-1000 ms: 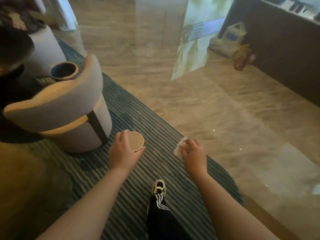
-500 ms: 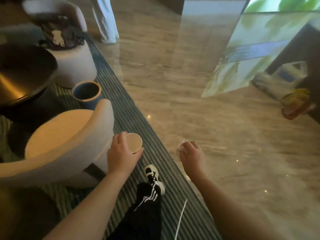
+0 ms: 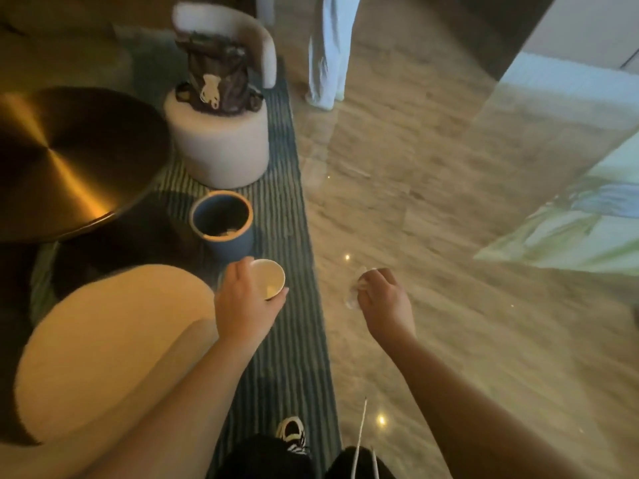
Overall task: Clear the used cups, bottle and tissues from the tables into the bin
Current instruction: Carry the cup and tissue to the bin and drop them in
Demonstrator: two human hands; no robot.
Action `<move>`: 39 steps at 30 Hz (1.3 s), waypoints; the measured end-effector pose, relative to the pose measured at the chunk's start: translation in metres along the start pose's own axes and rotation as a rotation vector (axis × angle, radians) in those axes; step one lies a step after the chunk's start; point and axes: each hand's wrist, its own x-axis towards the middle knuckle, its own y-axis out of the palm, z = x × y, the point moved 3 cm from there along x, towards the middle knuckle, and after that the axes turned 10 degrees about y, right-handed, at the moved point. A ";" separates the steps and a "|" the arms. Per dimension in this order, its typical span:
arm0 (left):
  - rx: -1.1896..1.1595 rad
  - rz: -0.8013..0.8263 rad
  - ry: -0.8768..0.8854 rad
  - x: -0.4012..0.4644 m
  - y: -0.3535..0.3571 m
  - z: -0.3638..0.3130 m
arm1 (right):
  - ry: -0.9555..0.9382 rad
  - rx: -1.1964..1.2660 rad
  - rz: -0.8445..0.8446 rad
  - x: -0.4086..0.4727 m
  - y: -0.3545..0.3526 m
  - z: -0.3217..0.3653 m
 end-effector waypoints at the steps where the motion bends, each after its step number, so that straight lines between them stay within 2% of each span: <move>1: 0.013 -0.010 -0.027 0.014 0.005 0.002 | -0.028 0.000 0.019 0.023 0.002 0.002; 9: 0.120 -0.141 -0.296 0.125 0.066 0.020 | -0.262 0.020 0.252 0.222 0.037 0.021; 13: 0.141 -0.267 -0.504 0.183 0.100 0.011 | -0.413 -0.028 0.395 0.327 0.052 0.032; 17: 0.145 -0.381 -0.649 0.225 0.125 -0.004 | -0.565 -0.085 0.462 0.411 0.057 0.057; 27: 0.207 -0.480 -0.919 0.297 0.158 0.011 | -0.764 -0.154 0.701 0.516 0.115 0.130; 32: 0.191 -0.495 -1.038 0.345 0.174 0.055 | -0.855 -0.204 0.785 0.554 0.168 0.175; 39: 0.046 -0.484 -1.292 0.417 0.193 0.119 | -0.930 -0.291 0.874 0.623 0.225 0.242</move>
